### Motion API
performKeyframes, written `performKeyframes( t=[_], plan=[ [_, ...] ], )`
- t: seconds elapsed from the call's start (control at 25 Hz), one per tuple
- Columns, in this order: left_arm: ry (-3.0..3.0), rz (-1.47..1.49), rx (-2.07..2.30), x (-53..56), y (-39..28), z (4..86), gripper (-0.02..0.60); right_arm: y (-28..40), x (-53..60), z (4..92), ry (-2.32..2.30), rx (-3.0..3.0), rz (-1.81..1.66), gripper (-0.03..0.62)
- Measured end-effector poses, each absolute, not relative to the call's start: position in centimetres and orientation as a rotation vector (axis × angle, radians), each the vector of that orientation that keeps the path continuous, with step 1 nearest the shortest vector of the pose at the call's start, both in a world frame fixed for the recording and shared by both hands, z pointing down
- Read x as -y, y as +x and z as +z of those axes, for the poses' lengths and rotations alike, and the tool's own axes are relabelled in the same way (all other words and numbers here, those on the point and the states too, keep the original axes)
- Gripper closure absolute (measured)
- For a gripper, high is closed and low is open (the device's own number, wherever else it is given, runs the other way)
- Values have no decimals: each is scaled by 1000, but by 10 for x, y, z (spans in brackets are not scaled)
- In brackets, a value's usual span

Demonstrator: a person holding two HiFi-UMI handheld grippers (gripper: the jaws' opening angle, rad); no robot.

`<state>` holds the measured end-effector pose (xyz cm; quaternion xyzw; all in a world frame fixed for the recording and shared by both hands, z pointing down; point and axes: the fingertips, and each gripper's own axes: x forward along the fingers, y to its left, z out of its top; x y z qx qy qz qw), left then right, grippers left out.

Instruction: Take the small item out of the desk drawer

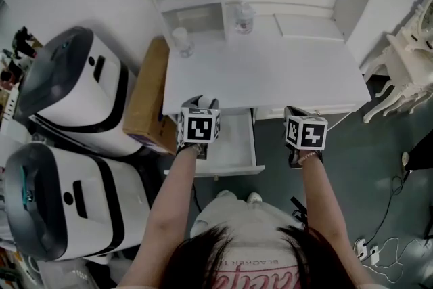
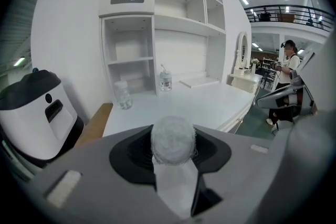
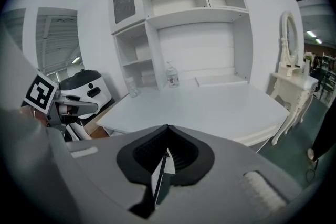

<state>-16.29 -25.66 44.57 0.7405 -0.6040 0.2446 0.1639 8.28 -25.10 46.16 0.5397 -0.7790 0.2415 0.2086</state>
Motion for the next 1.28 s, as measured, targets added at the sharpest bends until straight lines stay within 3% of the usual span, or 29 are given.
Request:
performKeyframes(
  t=[1.28],
  plan=[
    [2409, 249, 2000, 273, -196, 276, 396, 50, 279, 293, 1701, 2457, 86, 592]
  ],
)
